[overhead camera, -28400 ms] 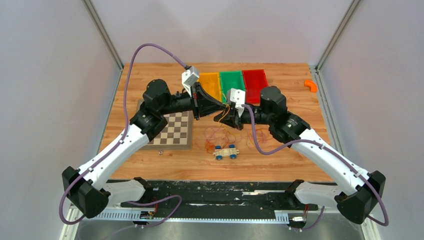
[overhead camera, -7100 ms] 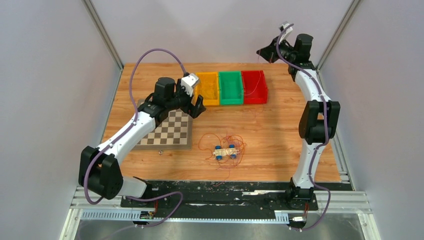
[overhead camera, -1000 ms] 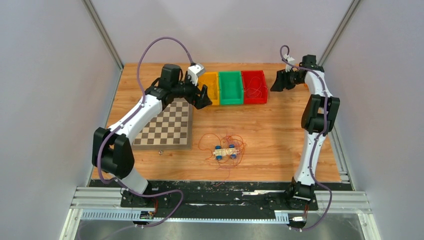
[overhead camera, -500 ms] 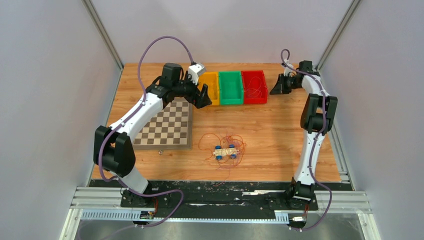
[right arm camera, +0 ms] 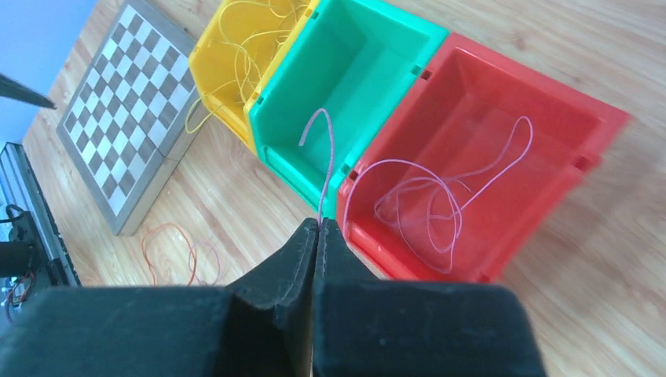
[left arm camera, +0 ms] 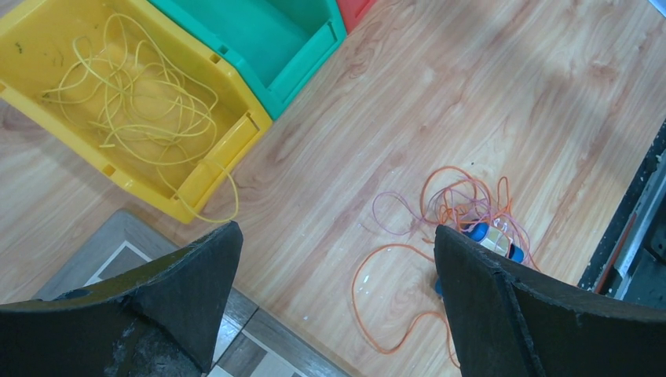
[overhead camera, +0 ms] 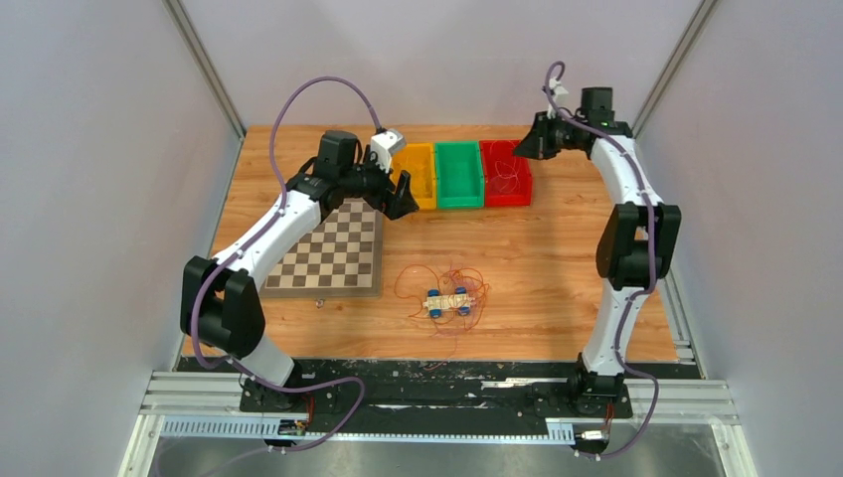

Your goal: Untangle the cables

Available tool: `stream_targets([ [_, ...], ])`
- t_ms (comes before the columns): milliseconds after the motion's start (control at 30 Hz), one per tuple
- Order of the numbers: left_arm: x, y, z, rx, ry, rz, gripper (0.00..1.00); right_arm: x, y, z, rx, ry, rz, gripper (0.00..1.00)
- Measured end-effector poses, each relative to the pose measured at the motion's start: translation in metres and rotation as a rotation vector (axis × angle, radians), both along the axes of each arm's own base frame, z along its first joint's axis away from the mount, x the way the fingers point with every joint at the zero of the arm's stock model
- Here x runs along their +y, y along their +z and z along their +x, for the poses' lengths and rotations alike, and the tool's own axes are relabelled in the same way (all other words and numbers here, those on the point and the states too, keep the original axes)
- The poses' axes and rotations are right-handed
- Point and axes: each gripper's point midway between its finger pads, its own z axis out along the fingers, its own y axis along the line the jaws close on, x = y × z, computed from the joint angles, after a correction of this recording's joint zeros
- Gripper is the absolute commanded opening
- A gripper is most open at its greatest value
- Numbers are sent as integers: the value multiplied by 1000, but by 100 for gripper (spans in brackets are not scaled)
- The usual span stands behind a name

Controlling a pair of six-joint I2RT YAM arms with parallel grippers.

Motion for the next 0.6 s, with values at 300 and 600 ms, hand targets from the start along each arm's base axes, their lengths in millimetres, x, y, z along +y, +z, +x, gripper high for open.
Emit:
stream_targets([
  [300, 6, -3, 3, -14, 25, 30, 100, 17, -112, 42, 139, -110, -150, 0],
  [600, 14, -6, 0, -17, 52, 53, 100, 7, -143, 77, -1, -274, -448, 17],
])
